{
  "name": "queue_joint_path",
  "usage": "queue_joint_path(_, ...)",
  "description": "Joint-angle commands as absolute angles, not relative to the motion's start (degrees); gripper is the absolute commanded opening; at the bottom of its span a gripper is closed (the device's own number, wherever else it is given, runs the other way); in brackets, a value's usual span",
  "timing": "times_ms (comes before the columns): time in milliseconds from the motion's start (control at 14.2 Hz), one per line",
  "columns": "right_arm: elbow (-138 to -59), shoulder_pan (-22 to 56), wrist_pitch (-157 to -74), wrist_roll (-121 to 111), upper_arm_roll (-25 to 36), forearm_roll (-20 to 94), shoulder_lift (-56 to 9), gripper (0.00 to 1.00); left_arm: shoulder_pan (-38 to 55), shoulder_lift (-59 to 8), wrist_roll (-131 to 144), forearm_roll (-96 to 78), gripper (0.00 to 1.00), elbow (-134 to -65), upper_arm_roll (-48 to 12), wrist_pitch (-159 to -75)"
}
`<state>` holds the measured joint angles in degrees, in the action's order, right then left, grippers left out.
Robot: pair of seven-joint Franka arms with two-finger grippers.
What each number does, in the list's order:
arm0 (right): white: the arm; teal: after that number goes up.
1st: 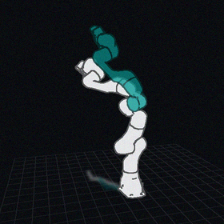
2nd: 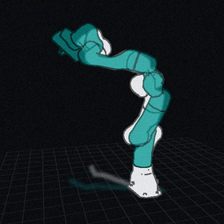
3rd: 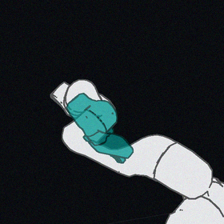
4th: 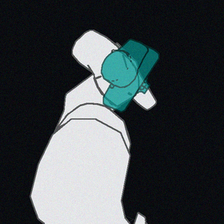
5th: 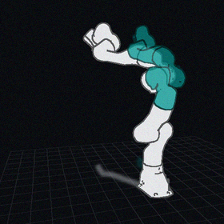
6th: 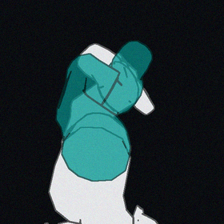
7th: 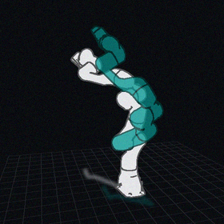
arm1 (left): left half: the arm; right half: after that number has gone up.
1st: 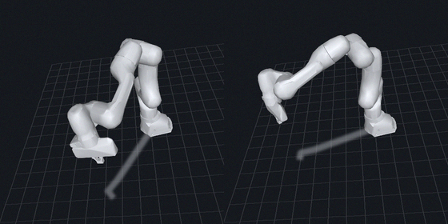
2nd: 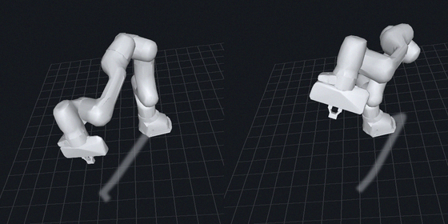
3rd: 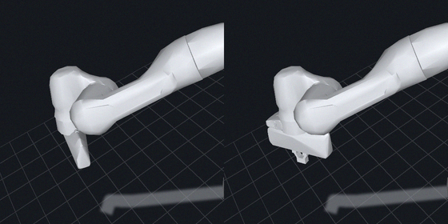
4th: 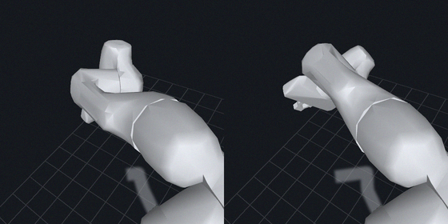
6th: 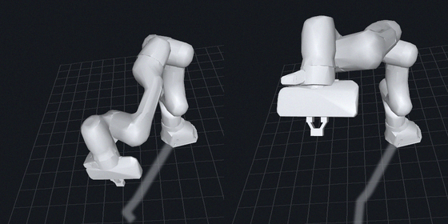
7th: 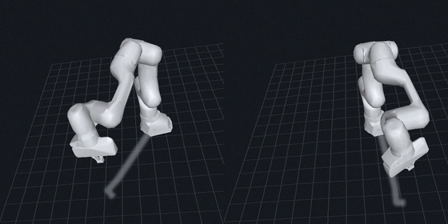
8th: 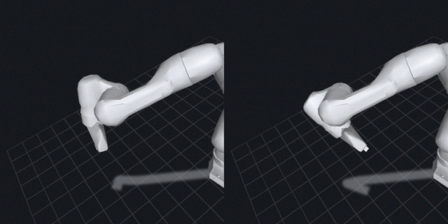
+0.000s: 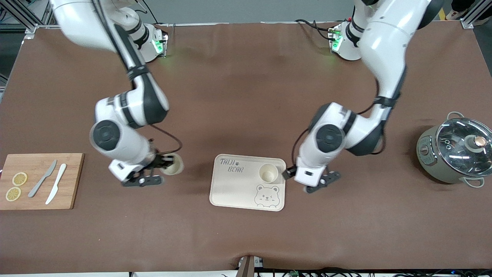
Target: Place white IKEA cup upright on tray with both arms
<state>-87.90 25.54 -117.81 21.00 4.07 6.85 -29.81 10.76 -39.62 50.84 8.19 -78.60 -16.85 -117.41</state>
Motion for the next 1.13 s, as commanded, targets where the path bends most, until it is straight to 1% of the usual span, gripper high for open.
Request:
queue_joint_path(0,-85.7,30.7,-118.0,32.6,4.7,10.5,-31.0,0.00,4.2,-35.6,39.8,6.0,1.00,-79.6,-17.9,-112.4)
queue_joint_path(282,-85.3,36.9,-126.9,42.6,4.8,10.8,-35.2,0.00,-0.8,-35.5,32.0,8.6,1.00,-79.6,-17.4,-112.3)
queue_joint_path(423,-85.3,38.1,-130.6,45.1,4.8,10.8,-37.3,0.00,-3.9,-34.5,26.0,10.0,1.00,-79.6,-17.5,-112.3)
queue_joint_path(493,-85.3,38.4,-132.2,46.0,4.8,10.8,-38.0,0.00,-4.8,-33.0,22.6,10.2,1.00,-79.7,-17.5,-112.3)
queue_joint_path(845,-85.3,38.2,-134.8,45.6,5.0,10.1,-40.7,0.00,-9.9,-26.6,9.4,10.2,1.00,-79.9,-17.7,-111.4)
queue_joint_path(1056,-85.2,38.3,-136.8,45.9,5.1,10.0,-42.0,0.00,-8.6,-22.4,6.2,10.2,1.00,-79.9,-17.6,-105.2)
